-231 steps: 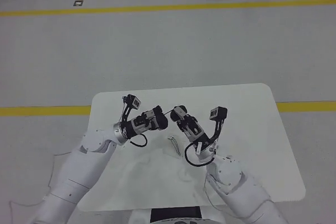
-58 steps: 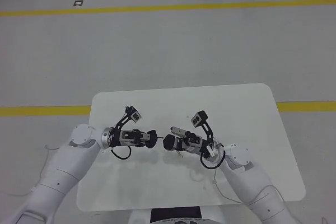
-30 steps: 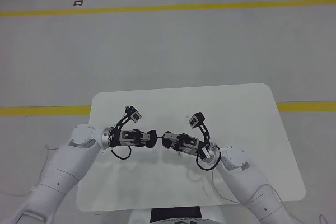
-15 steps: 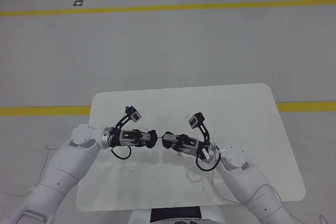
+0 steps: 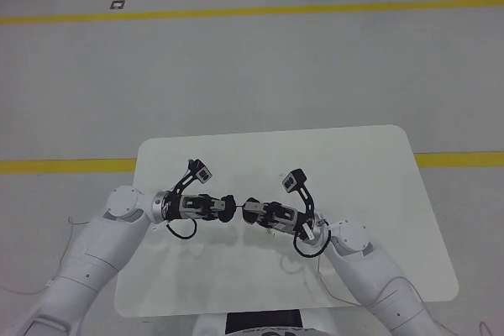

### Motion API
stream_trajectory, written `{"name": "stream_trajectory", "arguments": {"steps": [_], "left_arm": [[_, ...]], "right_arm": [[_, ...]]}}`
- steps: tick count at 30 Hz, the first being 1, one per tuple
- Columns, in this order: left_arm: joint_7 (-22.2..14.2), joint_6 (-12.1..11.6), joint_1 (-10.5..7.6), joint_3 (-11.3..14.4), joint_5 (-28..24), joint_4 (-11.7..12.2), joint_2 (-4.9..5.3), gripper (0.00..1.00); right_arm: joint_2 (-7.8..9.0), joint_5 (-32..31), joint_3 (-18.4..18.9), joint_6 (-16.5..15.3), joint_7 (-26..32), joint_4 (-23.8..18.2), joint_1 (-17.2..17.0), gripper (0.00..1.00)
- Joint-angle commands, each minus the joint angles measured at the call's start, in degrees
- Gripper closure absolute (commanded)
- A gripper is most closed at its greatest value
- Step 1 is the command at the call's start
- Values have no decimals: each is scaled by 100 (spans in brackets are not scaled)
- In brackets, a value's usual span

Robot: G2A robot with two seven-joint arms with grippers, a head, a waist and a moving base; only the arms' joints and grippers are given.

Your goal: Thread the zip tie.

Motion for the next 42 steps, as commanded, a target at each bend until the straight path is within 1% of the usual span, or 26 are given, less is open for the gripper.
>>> {"name": "stream_trajectory", "arguments": {"steps": [1, 3, 11, 12, 13, 16, 18, 20, 31, 42], "left_arm": [[0, 0, 0, 0, 0, 0, 0, 100], [0, 0, 0, 0, 0, 0, 0, 100], [0, 0, 0, 0, 0, 0, 0, 100], [0, 0, 0, 0, 0, 0, 0, 66], [0, 0, 0, 0, 0, 0, 0, 0], [0, 0, 0, 0, 0, 0, 0, 0], [222, 36, 33, 19, 69, -90, -4, 0], [273, 61, 59, 11, 101, -140, 3, 0], [303, 106, 108, -8, 113, -191, 21, 0], [303, 124, 87, 57, 97, -148, 10, 0]], "right_arm": [[3, -12, -4, 5, -8, -2, 3, 95], [6, -32, -6, 10, -26, -7, 5, 100], [23, -177, -9, 3, -119, -27, 3, 100], [24, -187, -9, 0, -132, -32, -1, 100], [26, -188, -6, -9, -153, -36, -6, 100], [29, -162, 40, -71, -314, -36, -43, 100], [32, -148, 75, -103, -409, -37, -66, 100], [36, -124, 104, -124, -471, -45, -87, 100], [38, 7, 173, -216, -716, -90, -156, 100], [21, 119, 67, -198, -628, -219, -131, 100]]}}
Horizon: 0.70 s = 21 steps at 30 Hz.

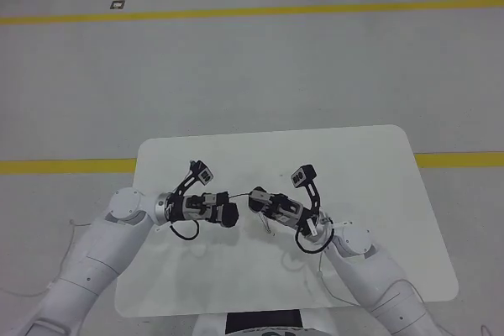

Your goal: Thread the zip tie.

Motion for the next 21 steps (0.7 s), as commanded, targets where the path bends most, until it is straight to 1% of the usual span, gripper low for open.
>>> {"name": "stream_trajectory", "arguments": {"steps": [1, 10, 15, 17, 19, 20, 21], "left_arm": [[1, 2, -9, 18, -1, 11, -4, 0], [1, 6, -54, 101, -36, 35, -27, 0], [-12, 4, -73, 123, -43, 59, -33, 0], [-11, -2, -76, 119, -39, 70, -31, 11], [-13, -5, -76, 112, -32, 77, -28, 31], [-10, -4, -76, 108, -21, 78, -26, 39], [-7, -2, -76, 106, -9, 77, -24, 43]], "right_arm": [[-2, -1, -20, 16, 16, -19, 4, 100], [-25, -21, -191, 99, 56, -27, 40, 100], [-18, -177, -195, 141, 13, 9, 71, 100], [-6, -314, -163, 159, -29, 15, 74, 100], [7, -382, -131, 180, -36, 4, 64, 100], [21, -471, -98, 205, -19, -5, 67, 100], [30, -520, -76, 227, -16, -19, 59, 100]]}}
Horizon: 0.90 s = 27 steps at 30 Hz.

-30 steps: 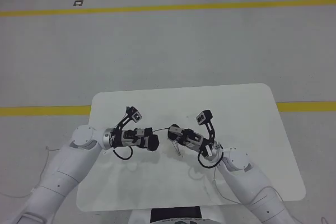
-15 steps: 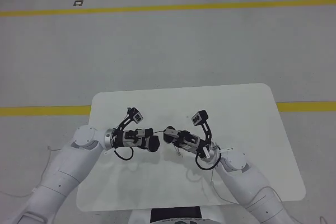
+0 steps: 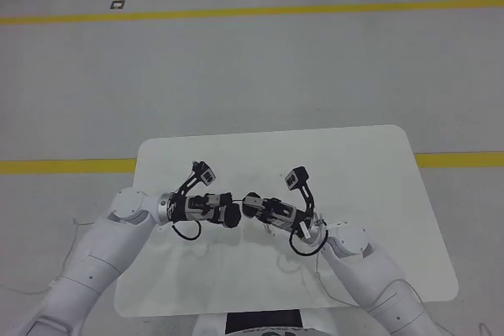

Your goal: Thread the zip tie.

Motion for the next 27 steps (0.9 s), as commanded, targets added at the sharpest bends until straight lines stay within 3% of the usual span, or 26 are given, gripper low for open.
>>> {"name": "stream_trajectory", "arguments": {"steps": [1, 4, 13, 27], "left_arm": [[12, 5, -3, -6, 41, -1, 5, 47], [39, 10, -1, -10, 110, -7, 13, 55], [97, 40, -6, 14, 186, -1, 18, 62], [152, 78, -11, 47, 275, -13, 27, 74]], "right_arm": [[18, -76, 42, 41, 24, -28, -15, 100], [56, -274, 120, 147, 84, -100, -39, 100], [131, -592, 202, 409, 276, -207, -75, 100], [177, -716, 163, 528, 353, -190, -62, 100]]}}
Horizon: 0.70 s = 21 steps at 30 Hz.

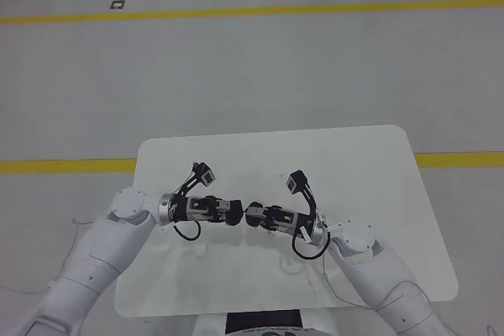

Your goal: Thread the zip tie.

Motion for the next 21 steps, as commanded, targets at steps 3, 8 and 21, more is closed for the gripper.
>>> {"name": "stream_trajectory", "arguments": {"steps": [3, 8, 21], "left_arm": [[10, 20, -12, 24, 46, 14, 0, 75], [14, 38, -27, 44, 68, 32, 2, 81], [0, 65, -44, 80, 96, 65, 10, 90]], "right_arm": [[9, 10, -7, 10, 9, 9, 3, 100], [19, 4, -26, 31, 13, 33, 18, 100], [33, -6, -117, 36, -7, 45, 53, 100]]}}
